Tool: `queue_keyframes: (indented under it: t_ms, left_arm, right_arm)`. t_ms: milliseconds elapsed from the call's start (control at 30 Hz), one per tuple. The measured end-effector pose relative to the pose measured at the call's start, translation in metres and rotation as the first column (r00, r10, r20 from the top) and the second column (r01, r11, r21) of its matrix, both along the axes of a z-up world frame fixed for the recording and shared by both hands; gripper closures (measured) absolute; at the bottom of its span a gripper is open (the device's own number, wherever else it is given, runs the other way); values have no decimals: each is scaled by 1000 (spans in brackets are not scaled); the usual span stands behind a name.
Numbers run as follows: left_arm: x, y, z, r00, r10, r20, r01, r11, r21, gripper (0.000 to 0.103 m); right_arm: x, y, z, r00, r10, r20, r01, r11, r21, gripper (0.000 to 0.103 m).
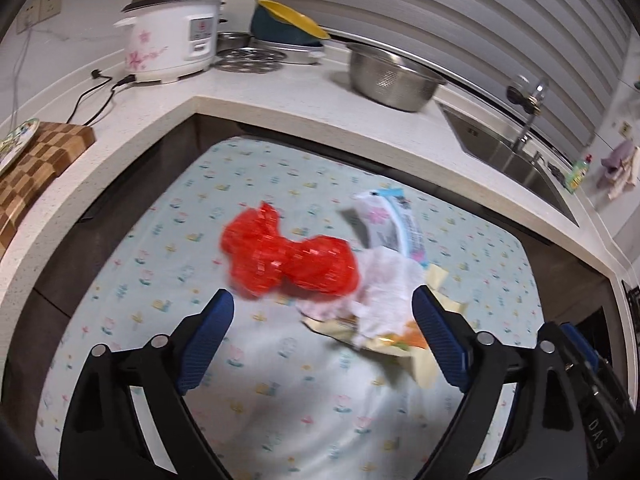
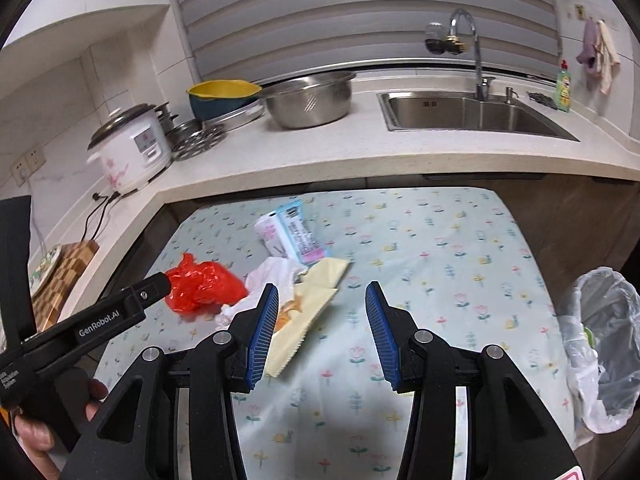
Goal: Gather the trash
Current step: 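Move both tools back over the red plastic bag and tissues, then grasp the red plastic bag with the left tool while the right tool grasps a white tissue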
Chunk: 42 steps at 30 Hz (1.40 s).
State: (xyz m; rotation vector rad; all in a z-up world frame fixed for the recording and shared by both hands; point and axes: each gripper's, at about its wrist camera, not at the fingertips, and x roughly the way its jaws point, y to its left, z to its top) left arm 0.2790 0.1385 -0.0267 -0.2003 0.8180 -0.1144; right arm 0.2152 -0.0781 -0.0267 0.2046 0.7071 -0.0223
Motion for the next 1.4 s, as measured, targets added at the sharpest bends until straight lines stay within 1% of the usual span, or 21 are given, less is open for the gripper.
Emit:
queue_keyframes:
  t_ms: [67, 100, 133, 233, 400, 633, 767, 800, 867, 933, 967, 1000, 1033, 1067, 1100, 1133, 1167, 1200, 1267, 1367, 1400]
  left_arm:
    - [7, 14, -1, 1000, 13, -3, -13, 1000, 2, 14]
    - [11, 18, -2, 1000, 18, -6, -18, 1000, 3, 14]
    - [16, 24, -4, 1000, 24, -11, -24, 1000, 0, 13]
    - [30, 33, -10, 999, 26, -40, -27, 1000, -16, 9]
    - [53, 35, -28, 996, 16, -92, -19, 999, -27, 9]
    - [81, 25, -60, 988, -1, -156, -5, 999, -35, 9]
    - [93, 21, -75, 984, -13, -180, 1, 998, -62, 9]
    - [95, 20, -78, 983, -17, -183, 5, 998, -69, 9]
    - [99, 18, -82, 983, -24, -184, 9, 997, -81, 9]
    - [101, 18, -85, 983, -26, -180, 10, 996, -89, 9]
    - [102, 17, -86, 983, -31, -180, 14, 995, -96, 12]
    - [103, 17, -86, 983, -40, -181, 21, 994, -107, 16]
    - [103, 16, -87, 982, -56, -181, 34, 992, -123, 23]
    - [103, 15, -87, 981, -68, -182, 44, 990, -135, 30]
    - [102, 14, -86, 981, -76, -178, 51, 989, -141, 35]
    - [101, 12, -84, 982, -84, -171, 60, 988, -140, 42]
    - [99, 10, -82, 982, -93, -165, 70, 988, -138, 51]
    - [97, 9, -80, 982, -101, -160, 80, 987, -137, 55]
    - [94, 7, -75, 982, -117, -151, 95, 985, -142, 70]
    - [87, 7, -67, 981, -128, -143, 105, 982, -157, 78]
    - [85, 8, -64, 982, -128, -138, 106, 981, -161, 79]
  right_arm:
    - [11, 16, -5, 1000, 21, -14, -21, 1000, -10, 55]
    - [16, 24, -8, 999, 28, -18, -29, 999, -16, 49]
    - [22, 31, -11, 999, 35, -24, -35, 999, -23, 46]
    - [37, 47, -23, 997, 54, -56, -56, 998, -40, 46]
    - [60, 65, -47, 991, 76, -107, -84, 994, -70, 46]
    - [87, 69, -73, 986, 71, -152, -82, 994, -71, 46]
    - [96, 66, -89, 983, 65, -173, -76, 995, -59, 45]
    - [97, 66, -92, 982, 64, -179, -75, 996, -56, 46]
    - [100, 64, -100, 980, 64, -187, -74, 996, -47, 52]
    - [101, 62, -105, 979, 64, -196, -74, 996, -43, 65]
    - [102, 61, -107, 979, 65, -193, -74, 996, -40, 67]
    - [102, 60, -109, 979, 60, -193, -69, 997, -36, 74]
    - [102, 58, -110, 979, 61, -196, -68, 997, -29, 81]
    - [102, 57, -111, 979, 59, -197, -65, 998, -21, 84]
    - [102, 56, -111, 979, 60, -195, -64, 998, -15, 89]
    - [101, 55, -110, 979, 64, -194, -67, 998, -7, 93]
    - [100, 55, -109, 979, 67, -192, -69, 998, -4, 94]
    - [99, 55, -108, 980, 66, -188, -68, 998, -4, 95]
    - [96, 56, -104, 982, 69, -177, -71, 997, -4, 97]
    - [88, 54, -94, 986, 63, -155, -63, 998, 2, 97]
    - [86, 52, -90, 987, 60, -148, -59, 998, 7, 97]
